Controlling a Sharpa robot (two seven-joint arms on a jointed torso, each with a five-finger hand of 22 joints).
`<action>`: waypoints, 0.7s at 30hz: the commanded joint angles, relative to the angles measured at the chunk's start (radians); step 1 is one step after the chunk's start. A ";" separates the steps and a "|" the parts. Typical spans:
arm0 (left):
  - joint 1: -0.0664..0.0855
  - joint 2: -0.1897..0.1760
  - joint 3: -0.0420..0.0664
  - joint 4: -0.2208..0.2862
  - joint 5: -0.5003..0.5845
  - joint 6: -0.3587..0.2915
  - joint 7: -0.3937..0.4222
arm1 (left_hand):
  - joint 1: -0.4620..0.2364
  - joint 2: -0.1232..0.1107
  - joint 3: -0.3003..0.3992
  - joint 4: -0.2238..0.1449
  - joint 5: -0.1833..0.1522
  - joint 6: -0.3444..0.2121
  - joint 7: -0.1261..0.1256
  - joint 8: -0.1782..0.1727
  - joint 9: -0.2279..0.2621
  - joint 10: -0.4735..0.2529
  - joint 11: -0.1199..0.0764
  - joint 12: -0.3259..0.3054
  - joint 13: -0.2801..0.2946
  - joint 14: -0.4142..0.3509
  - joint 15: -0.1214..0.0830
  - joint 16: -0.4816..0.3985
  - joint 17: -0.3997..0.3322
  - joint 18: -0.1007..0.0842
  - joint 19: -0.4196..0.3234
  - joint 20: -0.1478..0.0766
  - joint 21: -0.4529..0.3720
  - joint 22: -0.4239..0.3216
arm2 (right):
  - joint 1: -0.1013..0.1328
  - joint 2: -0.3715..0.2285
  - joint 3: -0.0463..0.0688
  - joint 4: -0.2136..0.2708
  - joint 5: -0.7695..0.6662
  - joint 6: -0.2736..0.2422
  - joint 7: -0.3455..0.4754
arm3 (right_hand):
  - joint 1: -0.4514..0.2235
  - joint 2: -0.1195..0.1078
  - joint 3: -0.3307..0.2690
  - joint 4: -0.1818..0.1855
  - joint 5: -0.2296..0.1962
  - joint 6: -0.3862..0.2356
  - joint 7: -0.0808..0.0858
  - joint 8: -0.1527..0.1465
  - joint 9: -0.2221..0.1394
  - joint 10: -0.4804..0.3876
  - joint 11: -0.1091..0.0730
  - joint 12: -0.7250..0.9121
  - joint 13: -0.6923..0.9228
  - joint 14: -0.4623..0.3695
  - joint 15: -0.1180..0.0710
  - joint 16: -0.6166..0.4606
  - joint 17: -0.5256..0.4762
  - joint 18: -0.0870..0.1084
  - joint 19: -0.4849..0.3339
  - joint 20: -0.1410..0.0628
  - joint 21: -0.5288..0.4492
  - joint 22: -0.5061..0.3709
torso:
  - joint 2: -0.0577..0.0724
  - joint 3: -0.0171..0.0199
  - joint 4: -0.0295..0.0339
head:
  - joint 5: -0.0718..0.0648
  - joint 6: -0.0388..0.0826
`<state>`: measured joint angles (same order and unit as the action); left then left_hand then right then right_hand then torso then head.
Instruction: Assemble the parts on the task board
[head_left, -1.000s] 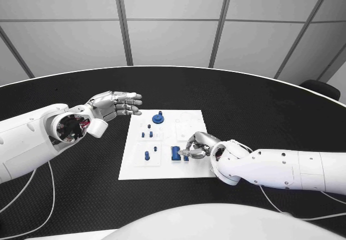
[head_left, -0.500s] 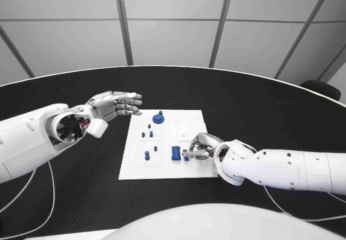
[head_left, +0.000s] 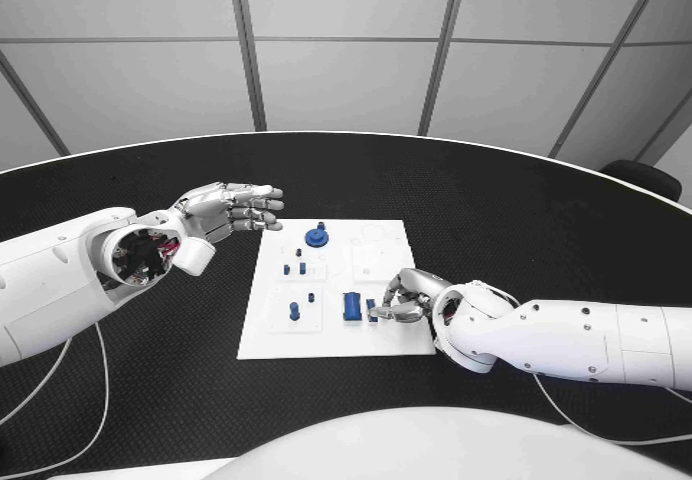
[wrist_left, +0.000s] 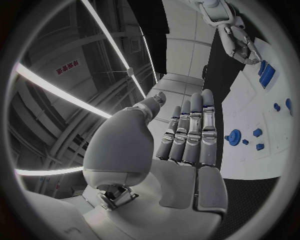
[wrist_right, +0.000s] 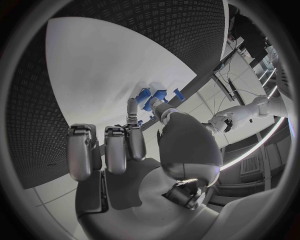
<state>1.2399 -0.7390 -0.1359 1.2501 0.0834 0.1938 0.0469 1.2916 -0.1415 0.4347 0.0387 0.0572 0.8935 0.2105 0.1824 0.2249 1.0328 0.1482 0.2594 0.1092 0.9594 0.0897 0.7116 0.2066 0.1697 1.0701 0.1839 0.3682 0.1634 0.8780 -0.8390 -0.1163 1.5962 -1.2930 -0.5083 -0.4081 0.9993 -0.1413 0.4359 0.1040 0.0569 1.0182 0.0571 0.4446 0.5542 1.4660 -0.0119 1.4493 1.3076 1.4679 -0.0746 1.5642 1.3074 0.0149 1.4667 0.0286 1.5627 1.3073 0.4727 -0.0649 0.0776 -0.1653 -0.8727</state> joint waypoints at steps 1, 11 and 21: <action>0.000 0.000 0.000 0.000 0.000 0.000 0.000 | 0.006 -0.001 0.001 0.007 -0.004 -0.008 0.001 0.000 -0.001 -0.007 0.001 0.004 -0.001 -0.007 0.002 -0.004 0.001 0.012 0.008 0.000 -0.006 -0.001 | 0.000 -0.002 0.000 0.002 0.000 0.004 0.000 | 0.010 0.000 -0.001 -0.007 0.003 -0.001 -0.001 0.003 0.001 0.054 -0.006 0.002 0.204 0.103 -0.008 0.007 0.263 -0.015 0.104 -0.009 0.007 0.263 | 0.001 0.0003 0.0009 | 0.000 0.000; 0.000 -0.001 0.000 0.000 0.000 0.000 0.000 | 0.006 -0.001 0.001 0.007 -0.004 -0.008 0.001 0.000 -0.001 -0.007 0.001 0.004 -0.001 -0.007 0.002 -0.004 0.001 0.012 0.008 0.000 -0.006 -0.001 | -0.001 -0.006 0.000 0.004 0.000 0.011 0.000 | 0.011 0.000 0.000 -0.007 0.003 -0.001 -0.002 0.004 0.001 0.055 -0.007 0.003 0.204 0.103 -0.008 0.007 0.263 -0.015 0.104 -0.009 0.008 0.263 | 0.000 0.0004 -0.0001 | 0.000 0.000; 0.000 0.001 0.000 -0.002 0.000 0.002 0.000 | 0.006 -0.001 0.001 0.007 -0.004 -0.008 0.001 0.000 -0.001 -0.007 0.001 0.004 -0.001 -0.007 0.002 -0.004 0.001 0.012 0.008 0.000 -0.006 -0.001 | -0.002 0.000 0.000 -0.013 0.000 0.018 -0.002 | 0.017 0.003 0.000 -0.008 0.003 0.000 -0.002 0.004 0.001 0.055 -0.007 0.002 0.204 0.103 -0.008 0.007 0.263 -0.015 0.104 -0.009 0.008 0.263 | 0.000 0.0011 0.0002 | -0.001 0.000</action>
<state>1.2399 -0.7378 -0.1359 1.2484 0.0834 0.1956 0.0468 1.2916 -0.1415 0.4346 0.0388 0.0572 0.8935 0.2105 0.1824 0.2250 1.0328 0.1482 0.2594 0.1092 0.9594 0.0898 0.7116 0.2066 0.1697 1.0701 0.1839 0.3682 0.1634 0.8766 -0.8398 -0.1166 1.5845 -1.2930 -0.4912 -0.4101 1.0060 -0.1405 0.4360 0.1039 0.0568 1.0182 0.0571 0.4446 0.5541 1.4660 -0.0119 1.4492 1.3075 1.4679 -0.0745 1.5642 1.3073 0.0149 1.4667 0.0286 1.5671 1.3073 0.4727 -0.0644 0.0774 -0.1656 -0.8727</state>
